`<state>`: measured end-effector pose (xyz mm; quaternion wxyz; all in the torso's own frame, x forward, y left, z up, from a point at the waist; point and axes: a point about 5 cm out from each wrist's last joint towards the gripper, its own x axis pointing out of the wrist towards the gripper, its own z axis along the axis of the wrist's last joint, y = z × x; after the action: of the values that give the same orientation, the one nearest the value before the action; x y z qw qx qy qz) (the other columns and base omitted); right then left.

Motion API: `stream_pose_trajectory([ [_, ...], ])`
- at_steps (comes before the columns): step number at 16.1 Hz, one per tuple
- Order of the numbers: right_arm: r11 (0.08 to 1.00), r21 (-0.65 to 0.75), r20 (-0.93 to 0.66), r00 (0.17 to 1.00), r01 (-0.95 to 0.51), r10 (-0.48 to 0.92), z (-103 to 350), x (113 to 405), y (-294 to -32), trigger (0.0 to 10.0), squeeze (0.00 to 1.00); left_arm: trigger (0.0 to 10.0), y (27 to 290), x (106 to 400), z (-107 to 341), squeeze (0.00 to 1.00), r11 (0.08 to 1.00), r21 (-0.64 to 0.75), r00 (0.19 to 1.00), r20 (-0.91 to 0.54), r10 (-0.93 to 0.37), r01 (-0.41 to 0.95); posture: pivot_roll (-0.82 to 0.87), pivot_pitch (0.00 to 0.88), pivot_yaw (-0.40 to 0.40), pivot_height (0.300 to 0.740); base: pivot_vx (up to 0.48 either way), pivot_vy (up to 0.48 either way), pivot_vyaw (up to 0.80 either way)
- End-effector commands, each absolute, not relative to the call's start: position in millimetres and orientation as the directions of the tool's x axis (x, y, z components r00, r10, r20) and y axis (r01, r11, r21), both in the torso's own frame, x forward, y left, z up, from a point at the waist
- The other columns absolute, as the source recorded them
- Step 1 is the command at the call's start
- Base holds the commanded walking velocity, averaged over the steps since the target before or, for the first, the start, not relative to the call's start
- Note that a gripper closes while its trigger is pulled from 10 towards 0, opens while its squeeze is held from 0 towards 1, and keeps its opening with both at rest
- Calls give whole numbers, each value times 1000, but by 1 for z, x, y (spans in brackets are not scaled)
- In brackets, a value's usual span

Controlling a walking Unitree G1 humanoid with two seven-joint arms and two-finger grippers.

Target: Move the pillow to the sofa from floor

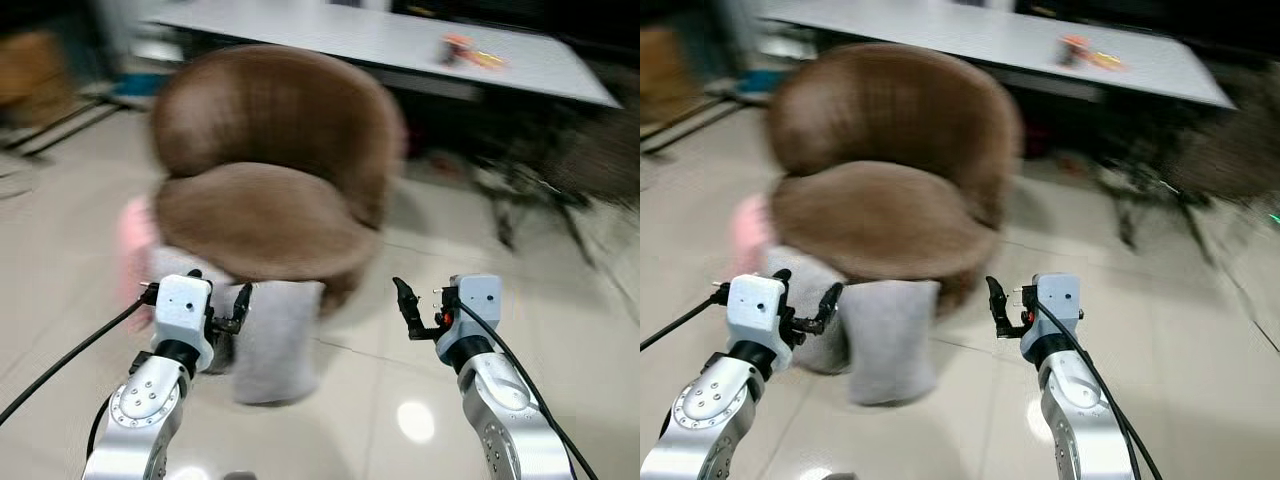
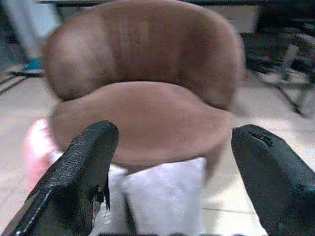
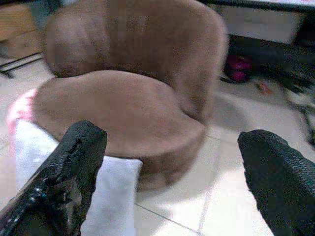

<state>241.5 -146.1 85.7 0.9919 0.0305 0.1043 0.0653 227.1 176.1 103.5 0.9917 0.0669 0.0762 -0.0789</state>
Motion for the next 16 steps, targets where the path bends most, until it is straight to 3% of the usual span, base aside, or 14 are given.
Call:
stream_pose_trajectory([
  [1,989,76,-201,969,-128,141,88,246,-147,10000,1000,10000,177,230,105,0,978,132,978,-153,-142,163,27,0,-68,740,319,0,800],
  [7,993,63,-202,973,-102,112,86,251,-153,10000,1000,10000,185,228,107,0,982,140,986,-126,-106,124,46,0,-89,740,318,0,133],
  [8,993,61,-209,971,-102,113,85,251,-154,10000,702,10000,184,228,107,0,983,139,986,-125,-106,123,45,0,-88,740,319,0,0],
  [9,993,59,-211,971,-106,116,85,251,-154,10000,631,10000,184,228,107,0,983,139,987,-125,-105,123,44,0,-88,740,322,0,0],
  [10,991,63,-209,970,-116,127,85,250,-153,10000,0,10000,183,228,107,0,982,139,986,-126,-108,125,41,0,-88,740,322,0,0],
  [16,992,57,-200,972,-111,121,87,254,-154,10000,0,10000,183,229,107,0,981,145,987,-120,-110,127,50,0,-95,740,318,0,0],
])
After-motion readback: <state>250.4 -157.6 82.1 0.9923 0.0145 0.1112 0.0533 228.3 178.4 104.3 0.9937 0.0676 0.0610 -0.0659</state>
